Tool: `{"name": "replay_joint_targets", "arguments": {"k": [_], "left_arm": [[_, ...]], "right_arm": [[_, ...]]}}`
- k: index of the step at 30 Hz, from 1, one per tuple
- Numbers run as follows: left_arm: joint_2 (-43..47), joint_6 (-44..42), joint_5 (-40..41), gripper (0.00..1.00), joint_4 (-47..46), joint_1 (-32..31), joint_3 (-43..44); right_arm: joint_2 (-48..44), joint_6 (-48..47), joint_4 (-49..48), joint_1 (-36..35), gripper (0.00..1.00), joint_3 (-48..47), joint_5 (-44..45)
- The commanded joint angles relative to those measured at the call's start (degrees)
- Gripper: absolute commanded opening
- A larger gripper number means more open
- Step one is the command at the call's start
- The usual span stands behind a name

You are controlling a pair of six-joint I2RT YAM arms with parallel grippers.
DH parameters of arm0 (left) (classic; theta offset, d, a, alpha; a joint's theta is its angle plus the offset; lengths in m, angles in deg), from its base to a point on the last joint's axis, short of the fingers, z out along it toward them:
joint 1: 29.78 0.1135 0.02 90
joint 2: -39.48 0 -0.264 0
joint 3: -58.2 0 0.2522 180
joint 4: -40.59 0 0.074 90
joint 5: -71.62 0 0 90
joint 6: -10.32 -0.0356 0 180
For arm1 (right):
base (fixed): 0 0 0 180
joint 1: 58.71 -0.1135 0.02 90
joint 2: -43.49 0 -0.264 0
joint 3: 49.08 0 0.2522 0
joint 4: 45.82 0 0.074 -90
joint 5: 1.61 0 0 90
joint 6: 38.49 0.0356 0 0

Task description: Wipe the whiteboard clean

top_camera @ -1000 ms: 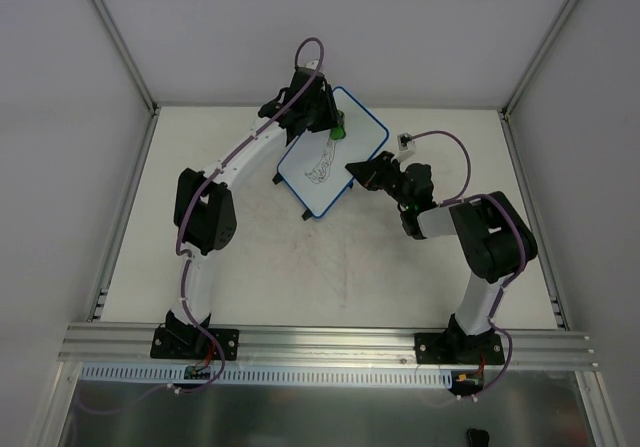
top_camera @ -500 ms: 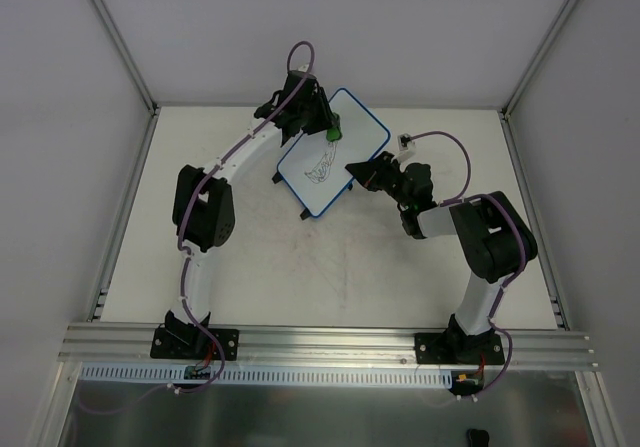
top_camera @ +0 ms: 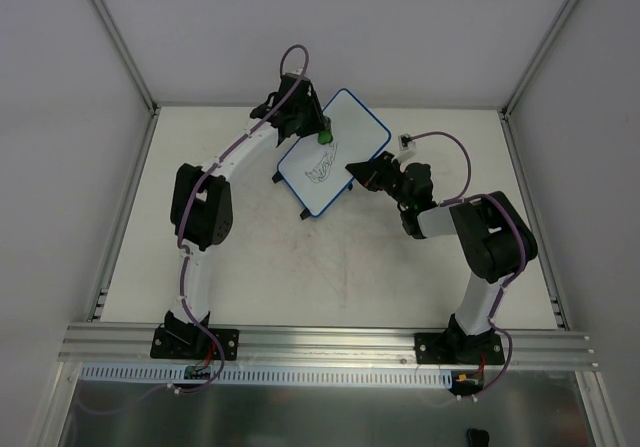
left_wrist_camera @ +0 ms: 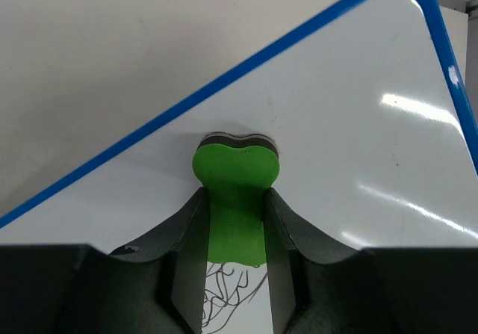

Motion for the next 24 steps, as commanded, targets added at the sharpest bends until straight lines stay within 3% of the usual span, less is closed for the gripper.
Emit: {"name": "replay_joint_targets", "arguments": {"k": [1,10,15,24], "left_arm": [[0.49,-1.71,-1.65,0.0,1.56,-5.64,0.72],[3.13,-8.73,-2.52,0.0,0.77,-8.63,-4.11],[6.55,-10.84,-3.32,0.0,-1.43,-8.63,-11.31],[9.55,-8.39,-4.55,0.0,-5.3,-3.1,-22.83]], "right_arm": [[-1.43,-4.61,-1.59,-1.84,0.0,-1.62,-5.96],[-1.08,-4.7,-1.85,-1.84,0.0,-1.97,-6.49],[-0.99,-4.78,-1.85,-1.84,0.0,-2.06,-6.57],[-1.34,-5.22,-1.86,-1.93,0.0,-1.88,-6.57]]}}
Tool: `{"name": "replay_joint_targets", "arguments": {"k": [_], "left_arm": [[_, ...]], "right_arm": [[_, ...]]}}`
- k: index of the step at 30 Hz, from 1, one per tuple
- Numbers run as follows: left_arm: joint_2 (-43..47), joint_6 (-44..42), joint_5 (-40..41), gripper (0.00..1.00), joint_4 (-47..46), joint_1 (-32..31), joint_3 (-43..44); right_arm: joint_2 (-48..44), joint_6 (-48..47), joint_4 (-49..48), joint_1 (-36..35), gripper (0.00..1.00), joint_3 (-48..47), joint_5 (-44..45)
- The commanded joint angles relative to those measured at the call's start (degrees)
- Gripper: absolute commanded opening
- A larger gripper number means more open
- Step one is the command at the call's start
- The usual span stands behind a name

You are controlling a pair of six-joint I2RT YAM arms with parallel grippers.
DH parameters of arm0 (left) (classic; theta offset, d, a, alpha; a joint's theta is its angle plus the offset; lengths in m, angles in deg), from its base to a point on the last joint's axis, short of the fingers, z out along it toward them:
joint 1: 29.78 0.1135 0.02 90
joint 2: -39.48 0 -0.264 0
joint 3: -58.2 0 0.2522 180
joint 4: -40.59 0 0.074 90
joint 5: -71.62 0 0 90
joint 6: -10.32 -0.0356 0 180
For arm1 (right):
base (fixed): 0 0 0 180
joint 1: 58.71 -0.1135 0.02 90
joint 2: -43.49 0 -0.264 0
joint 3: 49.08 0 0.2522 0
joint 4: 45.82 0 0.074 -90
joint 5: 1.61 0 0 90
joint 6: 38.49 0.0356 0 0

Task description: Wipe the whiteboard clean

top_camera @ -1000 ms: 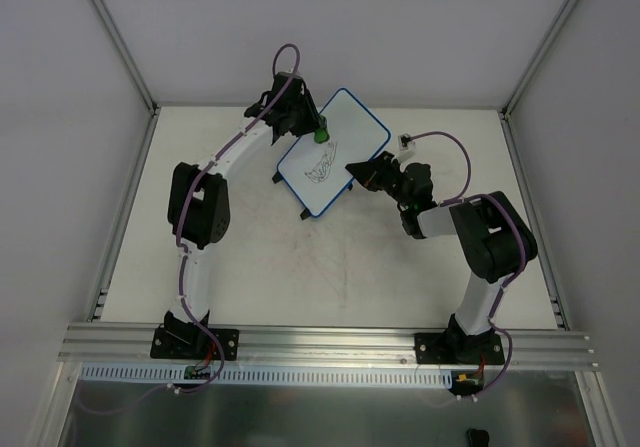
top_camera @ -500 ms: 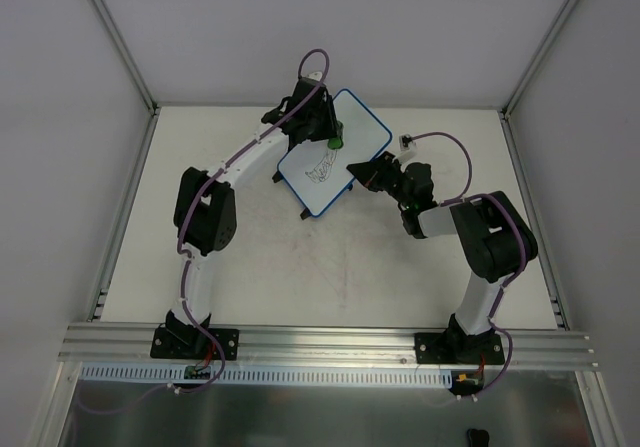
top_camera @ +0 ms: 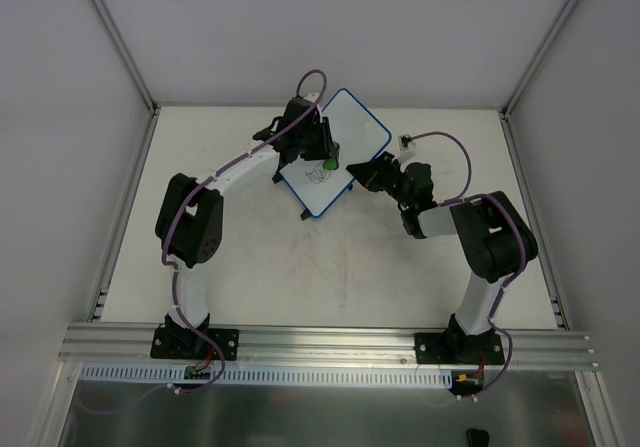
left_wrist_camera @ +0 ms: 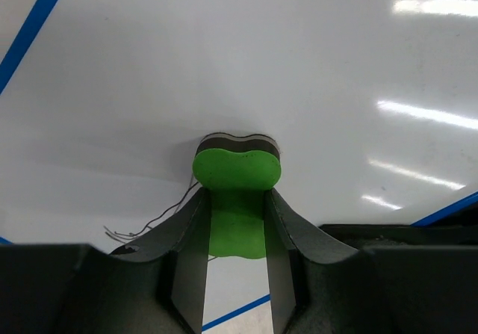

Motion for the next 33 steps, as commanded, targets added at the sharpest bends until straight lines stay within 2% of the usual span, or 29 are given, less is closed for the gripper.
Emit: {"name": "replay_joint_targets", "arguments": {"k": [1,5,11,20,24,33], "left_arm": [[-0.51,0.44,-2.43,0.0,1.92,2.74,-4.69],[-0.59,1.5,-3.92,0.0,0.16,5.03,-6.89],[-1.73,0.27,-4.53,0.0,-0.03,5.3,-5.58],[-1.47,-10.27,-9.28,0.0,-0.29,1.35,-3.82],[-0.95,-14.49,-14.97,0.0,-0.2,0.38,-4.35],[0.9,-23.81,-16.93,0.0,0.15,-4.45,-7.34]], "right_arm": [[-1.34,-5.14,-2.84,-2.17,0.0,-1.97,-6.16],[-1.43,-5.22,-2.84,-2.26,0.0,-1.88,-6.16],[-1.34,-5.22,-2.84,-2.17,0.0,-1.88,-6.33],[-1.26,-5.31,-2.93,-2.0,0.0,-2.06,-6.69],[-1.34,-5.31,-2.93,-1.82,0.0,-1.97,-6.77],[-0.9,-4.96,-3.1,-1.73,0.0,-2.41,-7.12]]}}
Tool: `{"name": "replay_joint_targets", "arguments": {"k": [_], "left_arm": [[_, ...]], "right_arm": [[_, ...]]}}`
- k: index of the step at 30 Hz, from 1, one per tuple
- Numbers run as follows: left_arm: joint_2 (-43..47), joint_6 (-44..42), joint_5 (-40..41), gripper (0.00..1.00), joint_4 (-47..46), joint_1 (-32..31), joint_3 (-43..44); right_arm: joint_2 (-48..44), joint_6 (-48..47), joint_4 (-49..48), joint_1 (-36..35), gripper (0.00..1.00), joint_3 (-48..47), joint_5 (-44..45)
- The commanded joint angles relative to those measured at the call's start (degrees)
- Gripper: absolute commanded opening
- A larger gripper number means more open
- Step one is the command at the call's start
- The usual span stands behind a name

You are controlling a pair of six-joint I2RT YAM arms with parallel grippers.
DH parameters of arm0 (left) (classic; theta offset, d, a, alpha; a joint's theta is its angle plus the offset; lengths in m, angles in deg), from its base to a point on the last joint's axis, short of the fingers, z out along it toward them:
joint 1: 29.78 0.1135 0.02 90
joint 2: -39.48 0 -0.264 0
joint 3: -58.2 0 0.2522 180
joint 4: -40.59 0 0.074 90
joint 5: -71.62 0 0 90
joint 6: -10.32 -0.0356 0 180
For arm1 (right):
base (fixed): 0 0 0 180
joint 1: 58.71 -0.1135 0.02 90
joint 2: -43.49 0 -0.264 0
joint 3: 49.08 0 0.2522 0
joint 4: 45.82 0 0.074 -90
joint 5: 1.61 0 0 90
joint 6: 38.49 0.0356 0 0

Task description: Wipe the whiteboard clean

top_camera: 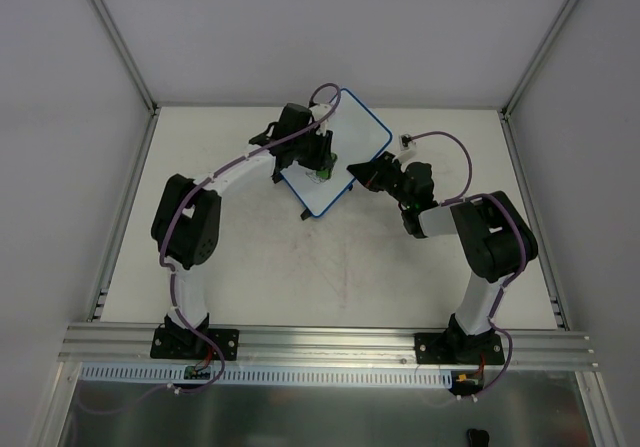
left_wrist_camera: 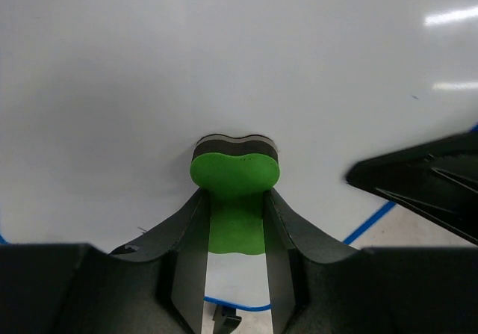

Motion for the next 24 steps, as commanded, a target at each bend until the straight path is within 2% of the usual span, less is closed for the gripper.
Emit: {"name": "replay_joint_targets", "arguments": {"k": [1,5,9,18,24], "left_arm": [[-0.3,-5.1,-9.36,0.0,1.88,-5.81,-2.64],[0.58,-5.2,-11.13,0.0,1.88,-6.08,-3.6],[0.14,-3.27,-5.53,0.0,2.05,-5.29,-3.52],[-2.76,8.33,-4.28,0.0,1.18,4.89,-5.27],[-0.83,14.57,3.34,0.0,-1.02,7.54,-10.28]], "right_arm": [[-0.99,-4.59,-3.5,-2.06,0.0,-2.26,-6.69],[-1.08,-4.59,-3.5,-2.06,0.0,-2.35,-6.69],[-1.08,-4.59,-3.5,-2.06,0.0,-2.35,-6.69],[-0.99,-4.59,-3.5,-1.97,0.0,-2.43,-6.78],[-0.99,-4.59,-3.5,-1.97,0.0,-2.35,-6.95]]}}
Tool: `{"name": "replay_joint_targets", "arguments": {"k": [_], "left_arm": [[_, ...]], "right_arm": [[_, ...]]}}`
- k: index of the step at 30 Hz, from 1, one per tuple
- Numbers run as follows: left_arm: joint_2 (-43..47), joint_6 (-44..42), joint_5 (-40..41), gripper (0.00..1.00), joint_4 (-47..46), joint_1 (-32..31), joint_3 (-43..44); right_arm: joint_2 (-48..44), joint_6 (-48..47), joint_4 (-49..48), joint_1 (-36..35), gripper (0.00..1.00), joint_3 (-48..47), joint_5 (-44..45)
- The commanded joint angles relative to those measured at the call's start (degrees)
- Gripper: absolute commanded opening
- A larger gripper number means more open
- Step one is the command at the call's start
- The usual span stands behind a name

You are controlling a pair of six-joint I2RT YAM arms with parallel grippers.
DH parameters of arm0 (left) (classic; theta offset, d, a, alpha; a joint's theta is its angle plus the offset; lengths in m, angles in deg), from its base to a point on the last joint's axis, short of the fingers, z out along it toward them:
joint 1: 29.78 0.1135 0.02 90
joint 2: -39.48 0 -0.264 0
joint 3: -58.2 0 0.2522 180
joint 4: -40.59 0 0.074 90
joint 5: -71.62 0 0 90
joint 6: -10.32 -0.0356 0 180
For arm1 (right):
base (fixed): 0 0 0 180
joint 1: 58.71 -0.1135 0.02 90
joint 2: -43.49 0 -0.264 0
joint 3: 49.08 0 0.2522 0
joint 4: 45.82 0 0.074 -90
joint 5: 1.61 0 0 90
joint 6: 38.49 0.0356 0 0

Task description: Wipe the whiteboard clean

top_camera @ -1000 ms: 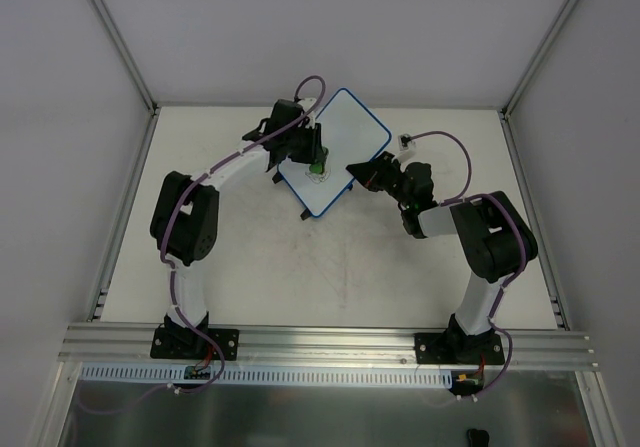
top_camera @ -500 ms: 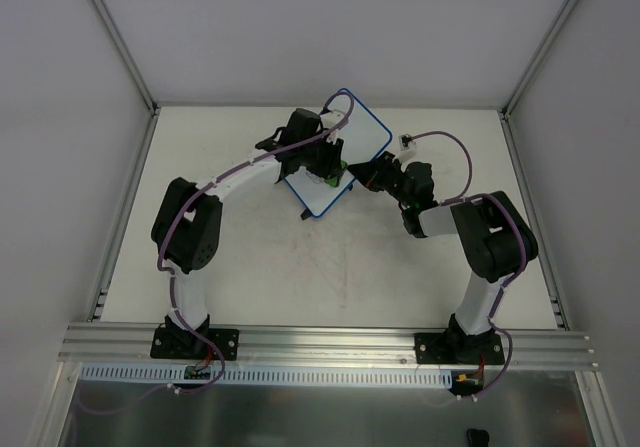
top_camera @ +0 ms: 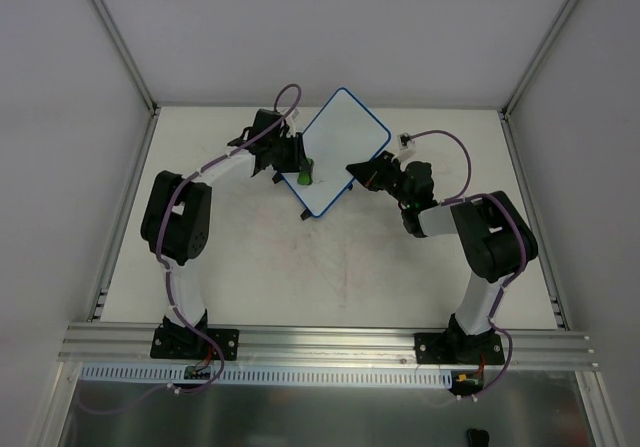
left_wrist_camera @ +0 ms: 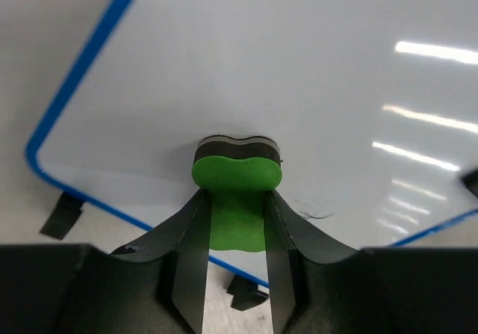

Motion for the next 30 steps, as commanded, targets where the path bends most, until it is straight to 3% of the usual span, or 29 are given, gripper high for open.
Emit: {"name": "replay_joint_targets", "arguments": {"k": [1,7,14,23,30], "left_arm": [[-1.01,4.63,8.94,0.0,0.53,0.66,-3.9],[-2.66,1.23,3.51,0.0,-0.43,-0.38,-2.94],[-3.55,-8.45,6.75,0.0,-1.14,-7.33,-1.36],[-0.3,-19.35,-1.68,0.0,-3.16,-13.05,-4.78],[1.99,-21.55,-10.47,0.0,-3.08,-13.58,-7.33]], "right_arm": [[-1.08,-3.95,-3.69,-1.99,0.0,-2.02,-6.03],[-0.99,-3.78,-3.78,-1.91,0.0,-1.84,-6.03],[-0.82,-3.6,-4.13,-1.91,0.0,-1.93,-6.21],[-0.64,-3.43,-4.31,-1.73,0.0,-2.02,-6.38],[-0.55,-3.25,-4.22,-1.64,0.0,-2.19,-6.56]]}}
